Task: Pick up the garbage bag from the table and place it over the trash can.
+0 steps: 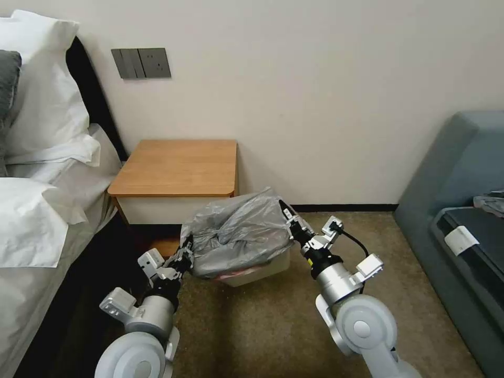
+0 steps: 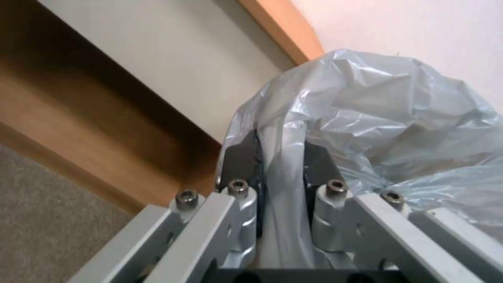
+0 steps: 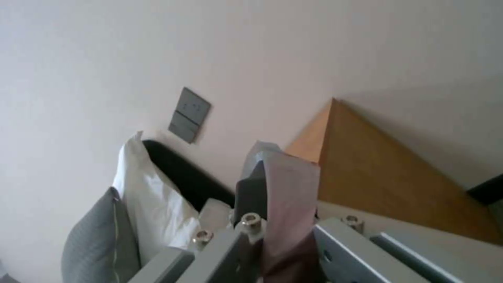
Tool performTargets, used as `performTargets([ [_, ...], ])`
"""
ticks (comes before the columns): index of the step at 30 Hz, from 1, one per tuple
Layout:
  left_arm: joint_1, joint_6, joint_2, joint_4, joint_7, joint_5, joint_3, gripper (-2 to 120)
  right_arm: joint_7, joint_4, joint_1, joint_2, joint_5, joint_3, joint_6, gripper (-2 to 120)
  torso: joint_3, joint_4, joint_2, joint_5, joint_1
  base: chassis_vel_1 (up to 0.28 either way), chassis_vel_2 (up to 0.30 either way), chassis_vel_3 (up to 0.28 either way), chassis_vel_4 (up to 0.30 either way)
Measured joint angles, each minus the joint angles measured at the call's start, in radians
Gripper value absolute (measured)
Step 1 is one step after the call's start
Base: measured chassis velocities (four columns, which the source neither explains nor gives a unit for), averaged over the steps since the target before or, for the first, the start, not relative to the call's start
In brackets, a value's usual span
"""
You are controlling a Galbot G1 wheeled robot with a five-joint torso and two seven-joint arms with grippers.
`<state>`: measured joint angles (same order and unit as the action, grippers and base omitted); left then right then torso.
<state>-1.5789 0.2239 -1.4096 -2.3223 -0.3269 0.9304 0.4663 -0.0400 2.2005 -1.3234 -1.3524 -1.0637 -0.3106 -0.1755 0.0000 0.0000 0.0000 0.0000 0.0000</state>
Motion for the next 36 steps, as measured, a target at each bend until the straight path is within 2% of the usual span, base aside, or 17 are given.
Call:
performTargets([
  [10,0.0,-0.002,-0.001,-0.003,0.001,0.011,0.0,7,0.001,-0.012,-0.002,0.001,-0.009,-0.019,0.001,0,0.0,0.0,0.0,0.0001,0.0,0.0,0.0,0.0,0.0],
  [36,-0.001,-0.003,0.003,-0.069,0.05,0.262,0.035,8,0.012,-0.132,-0.005,0.007,0.148,-0.017,0.02,0,0.0,0.0,0.0,0.0,0.0,0.0,0.0,0.0,0.0],
])
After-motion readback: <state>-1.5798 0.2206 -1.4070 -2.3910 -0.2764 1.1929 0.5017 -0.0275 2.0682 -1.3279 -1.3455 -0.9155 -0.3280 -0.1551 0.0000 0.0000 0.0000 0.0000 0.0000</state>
